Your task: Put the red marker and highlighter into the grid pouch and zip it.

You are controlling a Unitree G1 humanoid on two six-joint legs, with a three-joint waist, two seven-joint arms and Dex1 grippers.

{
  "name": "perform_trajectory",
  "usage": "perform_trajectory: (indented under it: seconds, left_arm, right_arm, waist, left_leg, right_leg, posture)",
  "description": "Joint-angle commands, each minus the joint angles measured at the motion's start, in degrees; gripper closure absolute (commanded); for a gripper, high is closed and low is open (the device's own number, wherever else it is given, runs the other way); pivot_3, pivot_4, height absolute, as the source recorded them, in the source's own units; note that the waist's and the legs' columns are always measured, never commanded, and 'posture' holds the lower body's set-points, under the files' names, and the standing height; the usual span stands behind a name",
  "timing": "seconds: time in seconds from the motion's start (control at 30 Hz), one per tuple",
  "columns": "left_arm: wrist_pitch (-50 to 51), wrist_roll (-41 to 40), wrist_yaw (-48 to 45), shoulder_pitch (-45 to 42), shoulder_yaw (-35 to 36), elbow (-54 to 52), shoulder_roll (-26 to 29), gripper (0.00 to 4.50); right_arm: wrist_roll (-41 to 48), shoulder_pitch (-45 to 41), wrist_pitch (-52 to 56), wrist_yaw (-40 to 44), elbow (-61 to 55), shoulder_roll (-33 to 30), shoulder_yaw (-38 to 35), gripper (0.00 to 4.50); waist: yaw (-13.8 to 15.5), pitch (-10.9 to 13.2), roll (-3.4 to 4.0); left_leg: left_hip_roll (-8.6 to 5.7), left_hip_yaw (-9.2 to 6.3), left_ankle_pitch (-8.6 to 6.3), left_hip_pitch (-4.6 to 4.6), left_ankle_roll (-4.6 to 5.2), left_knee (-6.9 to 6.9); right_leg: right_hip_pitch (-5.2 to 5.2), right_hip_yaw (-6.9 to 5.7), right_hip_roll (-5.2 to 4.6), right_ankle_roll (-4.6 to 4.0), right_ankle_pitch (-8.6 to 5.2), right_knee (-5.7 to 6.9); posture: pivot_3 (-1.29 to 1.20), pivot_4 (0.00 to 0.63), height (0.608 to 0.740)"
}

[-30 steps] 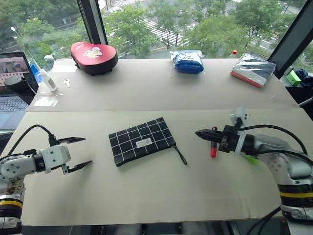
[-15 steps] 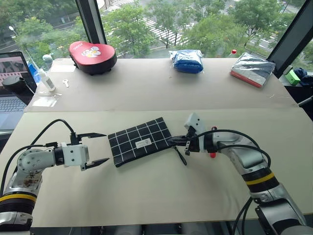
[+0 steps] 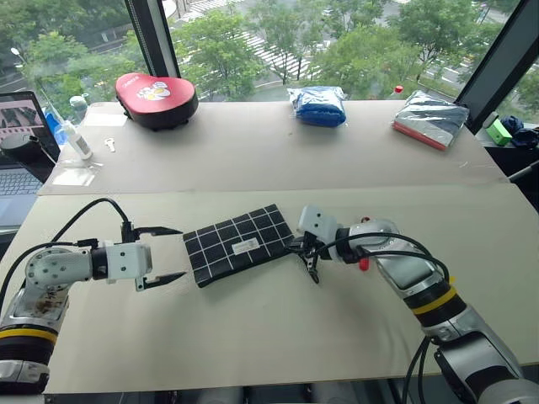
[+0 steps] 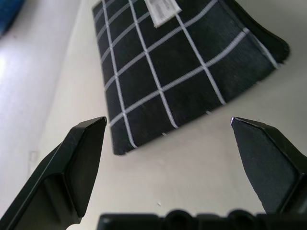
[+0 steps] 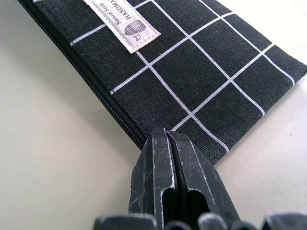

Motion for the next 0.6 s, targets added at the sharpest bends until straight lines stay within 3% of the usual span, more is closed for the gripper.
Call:
perform_trajectory:
  seconds: [0.03,0.23,0.6]
  left_arm:
    - [1.3,-1.9,0.8,1.1,-0.5,-3.6,-1.3,0.00]
    - [-0.7,-0.4,3.0,1.6,-1.0,-3.5,-4.1,0.00]
    - [-13.1,6.7,8.1,-3.8,-6.0,2.2,-8.7,0.00]
  right_arm:
    - [-1.5,1.1,2.1,0.4,1.3,-0.2,0.6,4.41]
    - [-2.3,1.5,2.2,0.4,2.3,0.4,0.8,4.41]
    - [-1.6,2.4,3.2,1.5,0.5,1.0,0.6,4.41]
  waist:
    - [0.1,0.0,-0.03]
    - [0.0,0.0,-0.07]
    - [0.1,-0.1,-0.10]
  left_leg:
    - [0.01,0.00,0.00,0.00,0.00,0.01]
    - [0.01,-0.01,0.01,0.02,-0.02,0.02]
    - [-0.01,-0.02,0.02,0.04,-0.03,0.01]
  right_leg:
    - [0.01,-0.01,0.00,0.00,0.00,-0.01]
    - [-0.01,0.00,0.01,-0.01,0.00,0.01]
    - [0.01,-0.02,0.00,-0.02,0.01,0.00]
  posture:
    - [0.00,0.150,0.740]
    - [0.00,0.150,0.740]
    - [0.00,0.150,0.740]
